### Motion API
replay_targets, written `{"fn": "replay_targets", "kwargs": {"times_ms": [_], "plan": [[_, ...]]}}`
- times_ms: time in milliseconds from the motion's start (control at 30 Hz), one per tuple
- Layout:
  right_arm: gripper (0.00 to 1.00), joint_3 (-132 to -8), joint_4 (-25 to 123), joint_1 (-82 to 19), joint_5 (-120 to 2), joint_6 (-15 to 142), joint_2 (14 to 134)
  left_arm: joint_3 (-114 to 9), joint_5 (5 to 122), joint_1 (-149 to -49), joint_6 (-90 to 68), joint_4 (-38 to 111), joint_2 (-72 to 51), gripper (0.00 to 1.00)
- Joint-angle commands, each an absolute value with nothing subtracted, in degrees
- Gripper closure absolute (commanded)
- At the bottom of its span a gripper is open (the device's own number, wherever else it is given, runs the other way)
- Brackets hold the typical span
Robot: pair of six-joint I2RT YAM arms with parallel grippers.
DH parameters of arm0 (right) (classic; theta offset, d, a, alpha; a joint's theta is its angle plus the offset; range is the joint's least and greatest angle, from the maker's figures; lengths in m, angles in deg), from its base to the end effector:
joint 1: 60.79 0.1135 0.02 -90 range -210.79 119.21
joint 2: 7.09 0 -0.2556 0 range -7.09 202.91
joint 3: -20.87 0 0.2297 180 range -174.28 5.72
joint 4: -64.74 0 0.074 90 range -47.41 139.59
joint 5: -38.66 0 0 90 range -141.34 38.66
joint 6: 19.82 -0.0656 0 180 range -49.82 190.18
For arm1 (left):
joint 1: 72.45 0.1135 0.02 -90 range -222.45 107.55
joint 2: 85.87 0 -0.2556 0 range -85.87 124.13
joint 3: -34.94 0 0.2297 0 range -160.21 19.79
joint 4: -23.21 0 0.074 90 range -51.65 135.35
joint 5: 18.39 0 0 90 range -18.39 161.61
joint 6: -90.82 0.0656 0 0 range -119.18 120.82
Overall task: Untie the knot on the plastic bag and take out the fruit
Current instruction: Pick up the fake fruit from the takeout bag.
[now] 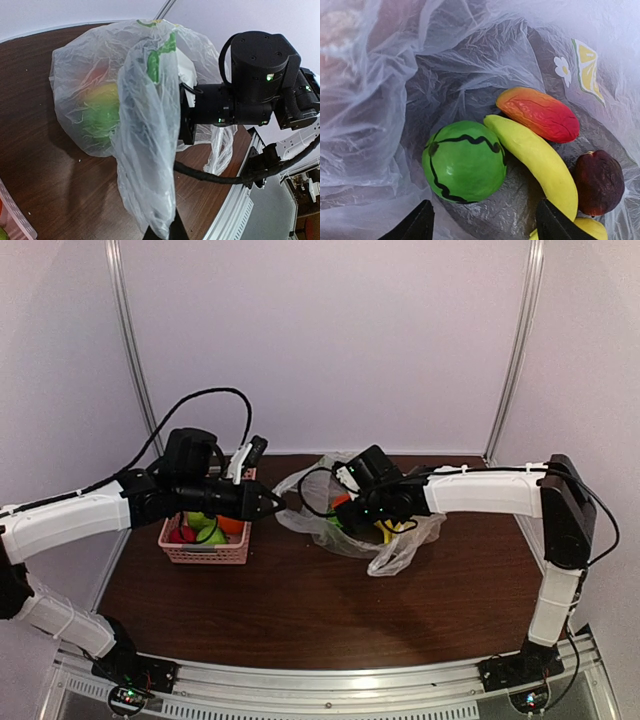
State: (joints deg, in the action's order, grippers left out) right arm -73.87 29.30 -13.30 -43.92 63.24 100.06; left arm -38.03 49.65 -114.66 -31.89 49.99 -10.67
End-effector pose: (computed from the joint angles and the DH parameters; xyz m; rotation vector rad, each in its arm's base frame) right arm 0.2853 0.2987 0.2053 -0.7805 2.2870 0.2865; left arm 0.2073 -0.2212 0.2863 0.4426 2.2213 -1.1526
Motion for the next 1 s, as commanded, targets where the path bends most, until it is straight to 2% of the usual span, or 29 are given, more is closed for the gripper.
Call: {"fn": "replay_targets", "kwargs": {"times_ms": [0, 533, 700, 800, 867, 967], "plan": [[0.27, -75.8, 34.0, -13.3, -45.9, 58.9, 102.9, -40.0, 48.5, -115.0, -30.7, 49.5, -9.8, 1.0], [0.13, -82.0, 35.6, -14.9, -47.6, 57.0, 113.2, -39.8, 47.8, -115.0, -30.8, 49.4, -10.0, 1.0], [0.11, -83.8, 35.1, -15.2, -47.7, 57.1, 115.4, -39.6, 48.0, -115.0, -31.0, 49.4, -10.0, 1.0], [0.14, -84.3, 35.0, -15.4, -47.8, 57.2, 115.9, -39.6, 48.1, -114.9, -31.1, 49.4, -10.2, 1.0], [0.22, -84.4, 34.9, -15.4, -47.9, 57.1, 115.9, -39.5, 48.1, -115.0, -31.1, 49.4, -10.3, 1.0], [0.28, -84.2, 34.9, -15.4, -48.1, 57.0, 115.8, -39.1, 48.4, -115.0, -31.1, 49.3, -10.4, 1.0]]}}
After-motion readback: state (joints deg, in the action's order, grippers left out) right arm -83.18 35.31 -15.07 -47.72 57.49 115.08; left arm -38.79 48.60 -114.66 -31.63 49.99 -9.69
